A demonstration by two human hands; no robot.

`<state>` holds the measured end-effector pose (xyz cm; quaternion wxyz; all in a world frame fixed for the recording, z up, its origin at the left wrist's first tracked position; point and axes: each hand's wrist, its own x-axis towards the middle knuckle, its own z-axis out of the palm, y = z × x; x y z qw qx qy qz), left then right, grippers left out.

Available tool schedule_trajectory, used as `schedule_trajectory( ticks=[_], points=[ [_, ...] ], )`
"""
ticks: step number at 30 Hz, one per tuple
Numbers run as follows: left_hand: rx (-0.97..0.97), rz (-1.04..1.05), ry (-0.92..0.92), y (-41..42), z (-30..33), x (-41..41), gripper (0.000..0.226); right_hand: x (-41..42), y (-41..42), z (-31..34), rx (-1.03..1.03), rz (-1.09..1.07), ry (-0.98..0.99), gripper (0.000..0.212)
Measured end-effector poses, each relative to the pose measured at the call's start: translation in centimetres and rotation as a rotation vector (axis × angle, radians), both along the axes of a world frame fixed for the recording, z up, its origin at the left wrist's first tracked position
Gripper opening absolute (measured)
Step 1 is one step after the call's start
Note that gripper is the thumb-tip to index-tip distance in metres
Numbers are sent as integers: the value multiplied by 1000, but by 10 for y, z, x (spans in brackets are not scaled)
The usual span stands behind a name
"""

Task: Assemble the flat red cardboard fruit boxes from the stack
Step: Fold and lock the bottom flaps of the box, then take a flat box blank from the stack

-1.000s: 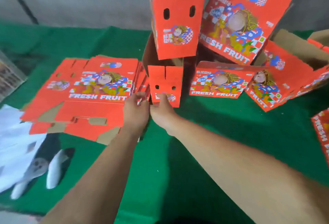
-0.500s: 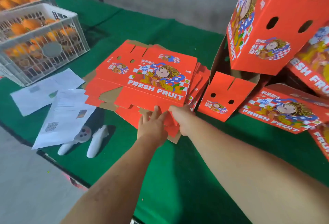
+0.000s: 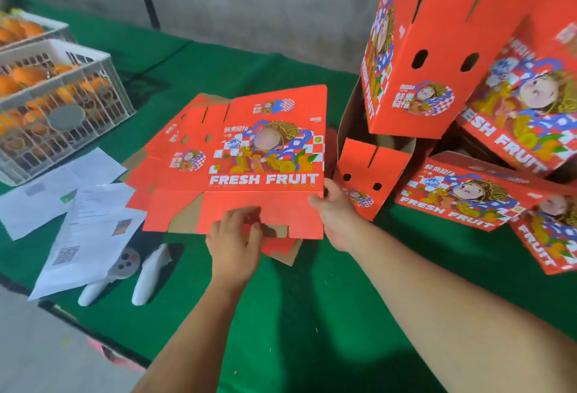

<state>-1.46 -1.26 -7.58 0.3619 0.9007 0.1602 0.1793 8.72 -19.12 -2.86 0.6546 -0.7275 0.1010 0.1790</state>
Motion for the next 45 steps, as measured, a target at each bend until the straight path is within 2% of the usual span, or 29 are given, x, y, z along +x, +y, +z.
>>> schedule_trajectory(
  ticks=[1, 3, 5, 7, 9, 11, 12, 15, 16, 19, 23, 27, 30, 32, 34, 37, 39, 42, 45],
  points=[
    [-24, 104, -8, 8, 2, 1, 45, -5, -11, 4, 10, 47, -42, 26],
    [-120, 342, 23, 28, 6, -2, 70, -18, -39, 9, 27, 101, -110, 29],
    [-332, 490, 43, 47, 6, -10, 96, -34, -74, 6, 64, 88, -127, 32],
    [-605, 458, 26, 50, 3, -17, 101, -56, -112, -3, 98, 37, -96, 32],
    [-782, 294, -30, 39, 2, -25, 81, -84, -150, -18, 113, -25, -49, 29],
    [-751, 136, -26, 21, -2, -33, 41, -113, -189, -35, 139, -112, -28, 31],
    [-720, 91, 5, 12, -4, -36, 33, -129, -208, -43, 159, -171, -20, 33],
    [-730, -83, 90, -21, -7, -46, 53, -178, -263, -58, 215, -311, -1, 41],
    [-756, -146, 106, -36, -6, -51, 54, -195, -279, -61, 229, -350, 7, 42],
    [-780, -382, 111, -90, 1, -63, 35, -235, -315, -65, 221, -475, 51, 40],
    [-730, -572, 90, -153, 15, -60, 52, -264, -340, -56, 119, -642, 82, 25],
    [-681, -745, 269, -197, 29, -51, 56, -278, -356, -37, 181, -626, -1, 37],
    [-708, -880, 393, -231, 36, -51, 68, -280, -359, -27, 67, -646, -10, 36],
    [-799, -816, 423, -244, 38, -49, 83, -281, -358, -19, 43, -735, 1, 38],
    [-874, -693, 404, -250, 40, -44, 84, -284, -363, -8, 75, -828, -48, 56],
    [-866, -674, 402, -251, 51, -39, 91, -287, -367, 13, 223, -726, -138, 50],
    [-941, -687, 385, -255, 60, -39, 80, -284, -367, 24, 260, -647, -204, 61],
    [-890, -655, 361, -260, 71, -44, 81, -273, -354, 33, 191, -562, -337, 79],
    [-721, -502, 403, -258, 81, -43, 88, -261, -341, 44, 17, -500, -461, 73]
  ],
)
